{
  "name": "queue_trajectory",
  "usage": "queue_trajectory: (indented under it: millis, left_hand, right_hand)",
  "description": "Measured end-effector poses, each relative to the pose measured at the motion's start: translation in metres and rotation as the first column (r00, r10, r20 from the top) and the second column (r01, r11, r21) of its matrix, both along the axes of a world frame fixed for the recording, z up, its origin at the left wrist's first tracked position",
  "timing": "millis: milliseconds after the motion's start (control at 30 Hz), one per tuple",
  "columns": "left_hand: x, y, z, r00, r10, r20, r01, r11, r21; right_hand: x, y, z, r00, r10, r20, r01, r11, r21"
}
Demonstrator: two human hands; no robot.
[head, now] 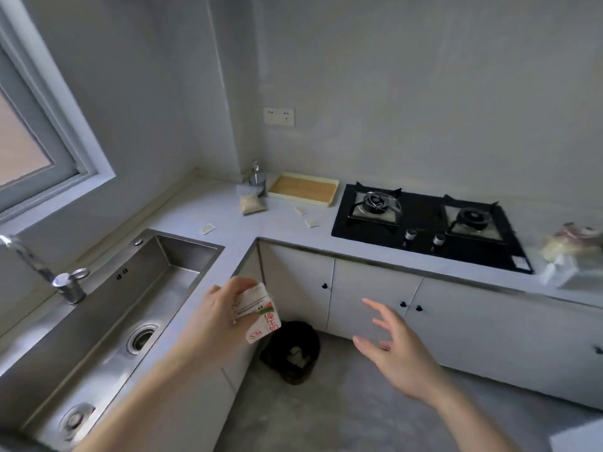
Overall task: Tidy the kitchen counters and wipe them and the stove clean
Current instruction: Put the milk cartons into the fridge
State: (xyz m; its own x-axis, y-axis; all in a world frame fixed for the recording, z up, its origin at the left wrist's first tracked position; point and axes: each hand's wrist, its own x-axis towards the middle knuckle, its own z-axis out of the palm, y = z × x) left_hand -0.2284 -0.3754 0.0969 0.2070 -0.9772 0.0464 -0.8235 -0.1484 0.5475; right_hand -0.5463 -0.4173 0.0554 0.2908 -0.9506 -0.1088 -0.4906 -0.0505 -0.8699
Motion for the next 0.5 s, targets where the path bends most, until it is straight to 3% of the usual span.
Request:
queue_trajectory:
  millis: [500]
  left_hand:
    - [-0.2, -0.207, 0.019, 0.9, -0.435, -0.016, 0.435, 0.9, -0.01]
  right_hand:
    - [-0.193, -0.095, 0.0, 0.941, -0.339, -0.007, 0.338, 0.94, -0.036]
